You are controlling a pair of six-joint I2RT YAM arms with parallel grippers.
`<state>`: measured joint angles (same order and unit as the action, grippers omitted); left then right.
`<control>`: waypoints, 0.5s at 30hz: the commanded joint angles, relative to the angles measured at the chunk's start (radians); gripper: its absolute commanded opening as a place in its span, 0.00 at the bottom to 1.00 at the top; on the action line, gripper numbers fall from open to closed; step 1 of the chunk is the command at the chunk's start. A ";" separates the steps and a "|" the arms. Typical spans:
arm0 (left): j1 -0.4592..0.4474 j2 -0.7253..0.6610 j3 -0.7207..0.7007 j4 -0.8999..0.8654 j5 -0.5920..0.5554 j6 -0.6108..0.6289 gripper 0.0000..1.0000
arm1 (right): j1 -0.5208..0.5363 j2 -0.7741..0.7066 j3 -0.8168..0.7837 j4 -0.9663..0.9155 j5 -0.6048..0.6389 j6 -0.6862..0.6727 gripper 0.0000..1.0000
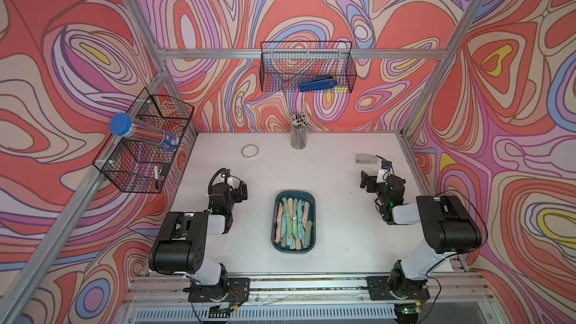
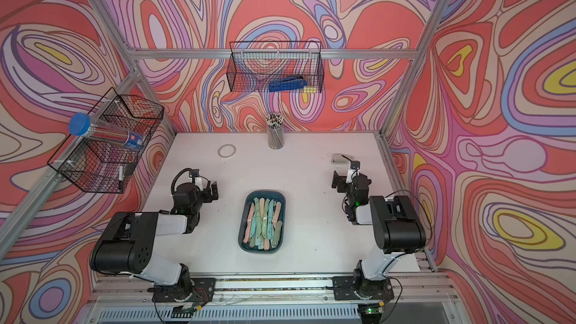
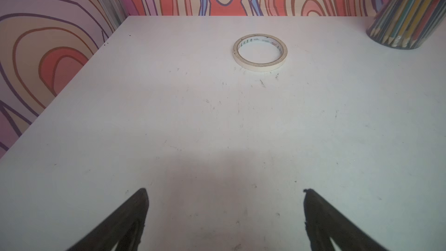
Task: Take the fruit knife out of the storage box
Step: Pick up the fruit knife from the storage box.
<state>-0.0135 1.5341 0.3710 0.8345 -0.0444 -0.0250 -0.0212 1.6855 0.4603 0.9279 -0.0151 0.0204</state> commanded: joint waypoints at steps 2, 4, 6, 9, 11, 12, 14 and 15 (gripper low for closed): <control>-0.005 0.004 0.012 0.040 0.003 0.018 1.00 | -0.004 0.019 0.014 0.015 0.004 0.011 0.98; -0.005 0.006 0.012 0.040 0.004 0.017 1.00 | -0.005 0.019 0.014 0.015 0.004 0.011 0.98; -0.005 0.004 0.010 0.041 0.004 0.019 1.00 | -0.005 0.019 0.014 0.013 0.003 0.011 0.98; -0.004 0.004 0.010 0.041 0.004 0.019 1.00 | -0.004 0.020 0.015 0.009 0.003 0.011 0.98; -0.001 0.005 0.010 0.041 0.012 0.017 1.00 | -0.005 0.020 0.015 0.010 0.002 0.011 0.98; 0.004 0.005 0.014 0.037 0.021 0.013 1.00 | -0.004 0.020 0.015 0.011 0.003 0.011 0.98; 0.006 0.005 0.012 0.038 0.024 0.012 1.00 | -0.004 0.019 0.015 0.011 0.004 0.010 0.98; 0.006 0.005 0.012 0.037 0.025 0.011 1.00 | -0.003 0.019 0.016 0.011 0.003 0.011 0.98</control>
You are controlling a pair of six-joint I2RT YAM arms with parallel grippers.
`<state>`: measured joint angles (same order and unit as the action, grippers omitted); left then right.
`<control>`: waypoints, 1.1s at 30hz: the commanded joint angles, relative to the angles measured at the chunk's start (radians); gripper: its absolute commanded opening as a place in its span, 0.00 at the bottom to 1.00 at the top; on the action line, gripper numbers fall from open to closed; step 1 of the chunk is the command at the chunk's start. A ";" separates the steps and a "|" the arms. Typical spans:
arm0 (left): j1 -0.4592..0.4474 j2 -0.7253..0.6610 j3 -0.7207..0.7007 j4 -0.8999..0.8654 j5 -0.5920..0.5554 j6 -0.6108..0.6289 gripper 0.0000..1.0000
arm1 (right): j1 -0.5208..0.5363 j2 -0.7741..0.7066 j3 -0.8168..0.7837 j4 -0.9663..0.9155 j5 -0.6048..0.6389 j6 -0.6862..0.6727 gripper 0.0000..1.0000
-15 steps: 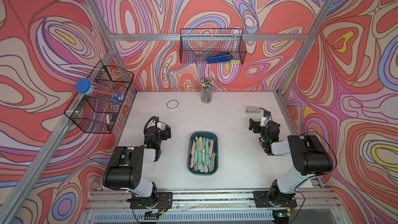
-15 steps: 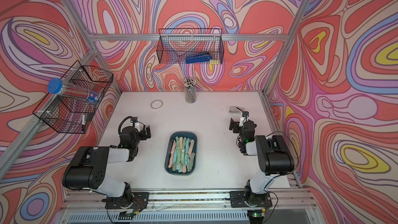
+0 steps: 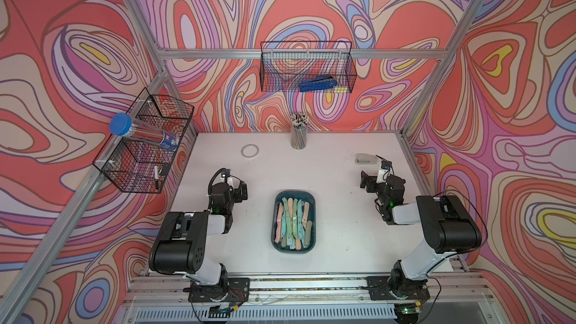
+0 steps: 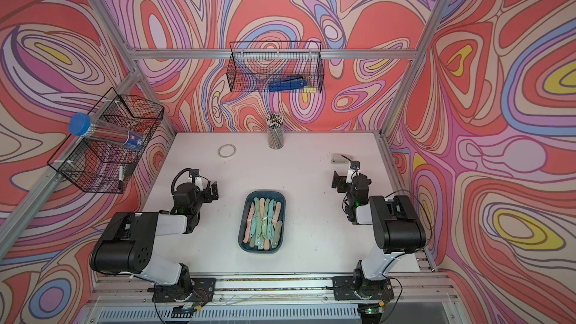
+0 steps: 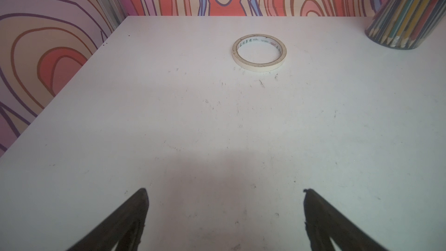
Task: Take the fruit knife out of the storage box
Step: Pick up the fruit knife from the storage box.
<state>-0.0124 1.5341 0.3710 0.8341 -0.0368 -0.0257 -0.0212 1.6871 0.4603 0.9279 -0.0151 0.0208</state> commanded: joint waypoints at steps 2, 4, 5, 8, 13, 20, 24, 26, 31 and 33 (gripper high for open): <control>0.006 0.005 0.012 0.037 0.019 0.011 1.00 | -0.004 0.016 0.014 0.012 0.004 0.010 0.98; 0.006 0.005 0.011 0.037 0.018 0.011 1.00 | -0.005 0.016 0.014 0.015 0.003 0.010 0.98; 0.006 0.005 0.012 0.039 0.018 0.011 1.00 | -0.004 0.017 0.014 0.015 0.004 0.011 0.98; 0.006 0.004 0.011 0.039 0.017 0.011 1.00 | -0.005 0.016 0.013 0.015 0.004 0.010 0.98; 0.006 0.003 0.011 0.041 0.015 0.012 1.00 | -0.005 0.016 0.009 0.018 0.003 0.010 0.98; -0.014 -0.194 0.070 -0.208 -0.044 0.016 1.00 | -0.004 -0.052 0.040 -0.090 0.084 0.038 0.96; -0.024 -0.290 0.143 -0.364 -0.105 -0.056 1.00 | -0.003 -0.102 0.079 -0.208 0.128 0.052 0.95; -0.034 -0.319 0.267 -0.539 -0.101 -0.065 1.00 | 0.009 -0.129 0.150 -0.362 0.202 0.078 0.94; -0.056 -0.407 0.402 -0.754 -0.104 -0.136 1.00 | 0.060 -0.193 0.292 -0.618 0.307 0.129 0.93; -0.057 -0.442 0.447 -0.831 -0.106 -0.164 1.00 | 0.106 -0.221 0.341 -0.705 0.362 0.126 0.93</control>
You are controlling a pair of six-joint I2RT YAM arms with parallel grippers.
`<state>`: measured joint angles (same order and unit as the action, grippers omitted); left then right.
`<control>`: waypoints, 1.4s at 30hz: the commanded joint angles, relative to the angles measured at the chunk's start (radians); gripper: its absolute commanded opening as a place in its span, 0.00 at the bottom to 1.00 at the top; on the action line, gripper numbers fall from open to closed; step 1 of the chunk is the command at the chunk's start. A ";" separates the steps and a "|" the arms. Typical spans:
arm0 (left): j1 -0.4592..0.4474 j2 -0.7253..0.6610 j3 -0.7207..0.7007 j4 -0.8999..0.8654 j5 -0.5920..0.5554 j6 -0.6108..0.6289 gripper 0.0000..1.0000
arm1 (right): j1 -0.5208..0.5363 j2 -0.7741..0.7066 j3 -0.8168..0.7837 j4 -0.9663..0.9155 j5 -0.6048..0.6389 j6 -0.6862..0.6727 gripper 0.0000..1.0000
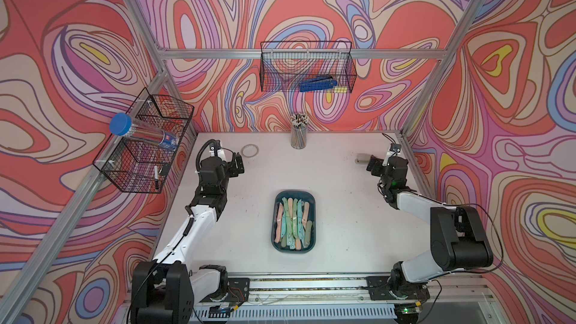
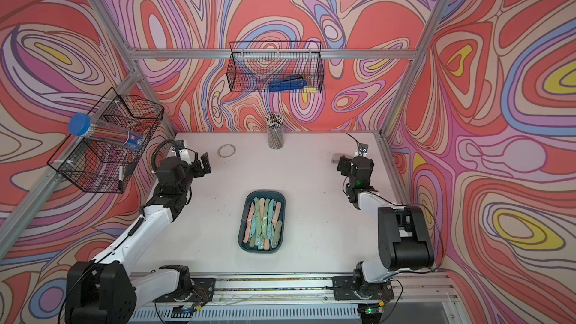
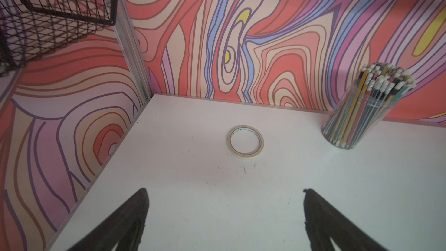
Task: Take the fruit knife out of the storage box
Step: Pick up the fruit knife from the storage box.
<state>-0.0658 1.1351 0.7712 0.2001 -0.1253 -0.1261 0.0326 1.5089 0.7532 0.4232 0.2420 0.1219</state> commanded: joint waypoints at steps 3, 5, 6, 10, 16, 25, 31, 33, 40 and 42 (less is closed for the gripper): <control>-0.002 -0.050 0.146 -0.365 -0.053 -0.100 1.00 | 0.121 -0.066 0.131 -0.340 0.124 0.016 0.94; -0.003 -0.031 0.220 -0.493 -0.044 -0.109 1.00 | 0.180 -0.064 0.200 -0.446 0.127 0.003 0.97; -0.002 -0.024 0.248 -0.542 -0.012 -0.098 1.00 | 0.204 -0.064 0.228 -0.489 0.126 -0.003 0.98; -0.002 0.008 0.336 -0.699 0.142 -0.080 0.99 | 0.306 -0.079 0.330 -0.631 0.097 0.000 0.98; -0.002 -0.008 0.391 -0.849 0.045 -0.181 0.99 | 0.438 -0.083 0.462 -0.808 0.024 0.064 0.98; -0.003 -0.135 0.255 -0.748 0.300 -0.206 1.00 | 0.698 -0.020 0.580 -0.971 -0.073 0.166 0.98; -0.003 -0.172 0.206 -0.709 0.465 -0.221 1.00 | 0.769 0.003 0.577 -0.975 -0.200 0.369 0.94; -0.003 -0.170 0.200 -0.715 0.459 -0.234 0.99 | 0.772 0.037 0.586 -0.993 -0.255 0.442 0.88; -0.003 -0.167 0.203 -0.740 0.435 -0.244 0.99 | 0.849 0.217 0.721 -1.169 -0.308 0.537 0.76; -0.003 -0.167 0.207 -0.750 0.416 -0.242 0.99 | 0.870 0.256 0.764 -1.216 -0.326 0.558 0.67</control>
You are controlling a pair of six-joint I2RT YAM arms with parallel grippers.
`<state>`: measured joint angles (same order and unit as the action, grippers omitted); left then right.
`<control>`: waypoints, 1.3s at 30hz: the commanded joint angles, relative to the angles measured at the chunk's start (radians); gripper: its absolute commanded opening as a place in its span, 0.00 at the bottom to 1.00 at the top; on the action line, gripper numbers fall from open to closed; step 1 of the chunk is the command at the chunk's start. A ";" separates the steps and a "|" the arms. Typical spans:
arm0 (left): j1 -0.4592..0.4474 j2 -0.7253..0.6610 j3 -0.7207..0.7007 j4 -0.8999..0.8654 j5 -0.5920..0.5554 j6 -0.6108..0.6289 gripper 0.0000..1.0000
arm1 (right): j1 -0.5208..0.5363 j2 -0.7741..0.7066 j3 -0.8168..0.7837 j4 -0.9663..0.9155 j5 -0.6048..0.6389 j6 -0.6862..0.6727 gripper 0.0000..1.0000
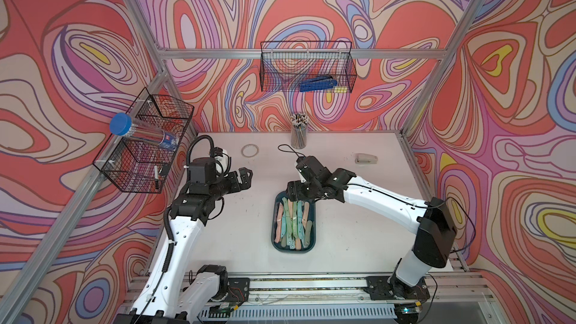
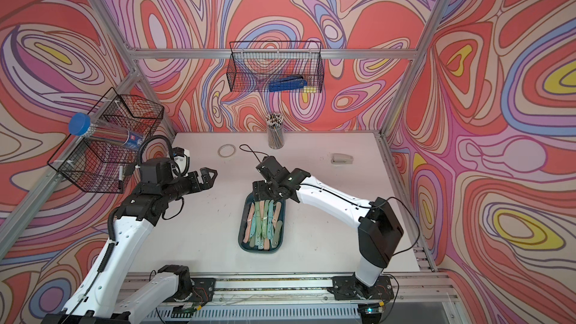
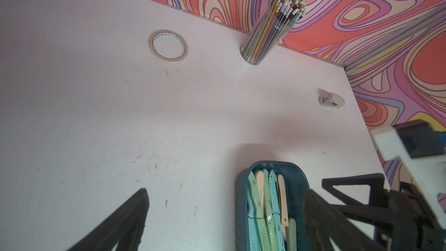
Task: Take the fruit knife out of the storage box
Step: Pick up the fruit knife from the storage box.
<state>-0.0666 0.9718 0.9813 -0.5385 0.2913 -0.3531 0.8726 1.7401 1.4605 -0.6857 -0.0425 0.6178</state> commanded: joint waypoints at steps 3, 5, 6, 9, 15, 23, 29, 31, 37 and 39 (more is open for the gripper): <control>-0.002 -0.009 -0.001 -0.022 -0.033 -0.015 0.99 | 0.054 0.085 0.082 -0.134 -0.066 0.099 0.63; -0.002 -0.011 -0.001 -0.028 -0.045 -0.015 0.99 | 0.068 0.112 0.091 -0.154 -0.065 0.112 0.58; -0.002 -0.012 0.000 -0.032 -0.050 -0.015 0.99 | 0.072 0.125 0.094 -0.168 -0.063 0.121 0.56; -0.002 -0.015 -0.001 -0.033 -0.059 -0.017 0.99 | 0.080 0.162 0.101 -0.199 -0.061 0.140 0.53; -0.002 0.005 0.003 -0.040 -0.054 -0.013 0.99 | 0.089 0.228 0.111 -0.232 -0.048 0.165 0.49; -0.017 -0.001 0.005 -0.056 -0.049 0.006 0.99 | 0.089 0.290 0.134 -0.218 -0.062 0.164 0.49; -0.031 -0.036 -0.001 -0.117 0.029 0.038 0.99 | 0.089 0.322 0.149 -0.233 -0.061 0.165 0.47; -0.032 -0.077 -0.027 -0.114 0.144 0.051 1.00 | 0.089 0.326 0.145 -0.230 -0.058 0.169 0.46; -0.032 -0.219 -0.085 -0.073 0.335 0.032 1.00 | 0.089 0.356 0.149 -0.218 -0.051 0.174 0.45; -0.031 -0.232 -0.077 -0.094 0.373 0.037 0.99 | 0.089 0.372 0.157 -0.213 -0.054 0.175 0.44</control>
<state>-0.0929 0.7593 0.9073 -0.6048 0.5419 -0.3286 0.9562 2.0731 1.5940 -0.9035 -0.1059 0.7815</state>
